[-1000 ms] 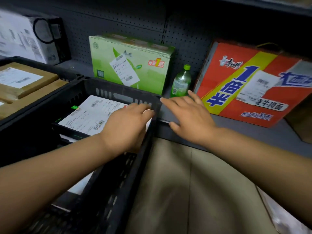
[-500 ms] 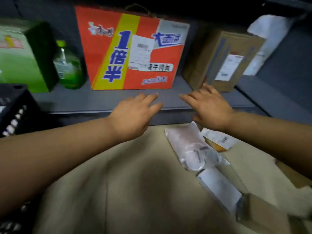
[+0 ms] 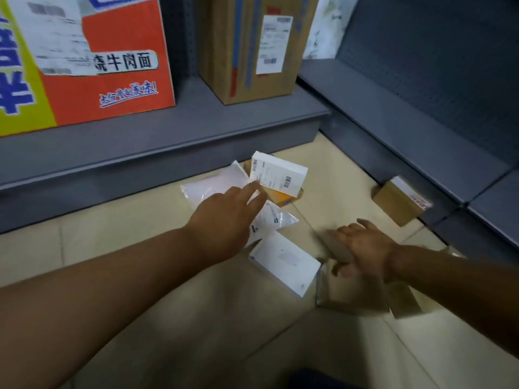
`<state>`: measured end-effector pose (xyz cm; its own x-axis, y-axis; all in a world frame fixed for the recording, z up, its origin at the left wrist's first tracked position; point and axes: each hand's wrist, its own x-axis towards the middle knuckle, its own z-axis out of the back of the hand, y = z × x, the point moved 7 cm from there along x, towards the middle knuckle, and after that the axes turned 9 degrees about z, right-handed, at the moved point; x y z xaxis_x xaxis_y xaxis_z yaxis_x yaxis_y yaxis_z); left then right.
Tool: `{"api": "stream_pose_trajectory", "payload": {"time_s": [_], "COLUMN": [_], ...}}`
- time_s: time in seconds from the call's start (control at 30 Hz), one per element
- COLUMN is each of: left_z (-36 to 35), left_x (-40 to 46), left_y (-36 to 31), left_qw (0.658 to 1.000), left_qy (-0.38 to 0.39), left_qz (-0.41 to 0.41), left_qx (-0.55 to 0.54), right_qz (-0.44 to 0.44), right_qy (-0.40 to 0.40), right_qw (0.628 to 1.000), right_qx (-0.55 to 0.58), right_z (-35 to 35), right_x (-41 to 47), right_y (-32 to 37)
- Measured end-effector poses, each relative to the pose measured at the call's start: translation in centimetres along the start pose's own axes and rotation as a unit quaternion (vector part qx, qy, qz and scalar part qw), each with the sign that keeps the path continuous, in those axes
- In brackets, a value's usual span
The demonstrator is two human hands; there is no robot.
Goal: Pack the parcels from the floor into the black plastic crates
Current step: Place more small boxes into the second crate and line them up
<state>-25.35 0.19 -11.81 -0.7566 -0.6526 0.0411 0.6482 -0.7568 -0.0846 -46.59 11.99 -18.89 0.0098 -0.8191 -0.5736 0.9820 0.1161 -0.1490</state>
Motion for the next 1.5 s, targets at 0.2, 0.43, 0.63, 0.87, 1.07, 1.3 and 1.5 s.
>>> {"api": "stream_pose_trajectory", "payload": {"time_s": [0.2, 0.43, 0.63, 0.87, 1.07, 1.3, 1.5], "left_z": [-2.4, -2.3, -1.4, 0.0, 2.5, 4.3, 4.9], "left_x": [0.0, -0.6, -0.7, -1.7, -3.3, -4.2, -4.4], "left_y": [-1.4, -0.1, 3.7, 8.8, 12.5, 15.2, 15.8], "left_qw": [0.999, 0.999, 0.982, 0.829, 0.792, 0.875, 0.916], "left_qy": [0.036, 0.043, 0.089, 0.135, 0.095, -0.029, -0.084], "left_qz": [-0.012, 0.008, 0.083, 0.232, 0.227, 0.17, 0.177], "left_qx": [-0.008, -0.021, -0.142, -0.49, -0.558, -0.452, -0.351], "right_qz": [0.001, 0.042, 0.098, 0.153, 0.137, 0.022, 0.044], "right_qy": [0.065, -0.149, -0.335, -0.433, -0.411, -0.33, -0.338], "right_qw": [0.997, 0.988, 0.937, 0.887, 0.898, 0.758, 0.694], "right_qx": [0.034, 0.009, -0.003, -0.046, 0.074, 0.562, 0.634], "right_z": [-6.3, -1.5, 8.1, 16.6, 18.8, 17.7, 17.4], "right_x": [-2.0, -1.5, -0.4, 1.4, 3.1, 5.7, 6.2], "right_y": [1.1, 1.7, 5.6, 13.0, 14.4, 12.1, 14.0]}}
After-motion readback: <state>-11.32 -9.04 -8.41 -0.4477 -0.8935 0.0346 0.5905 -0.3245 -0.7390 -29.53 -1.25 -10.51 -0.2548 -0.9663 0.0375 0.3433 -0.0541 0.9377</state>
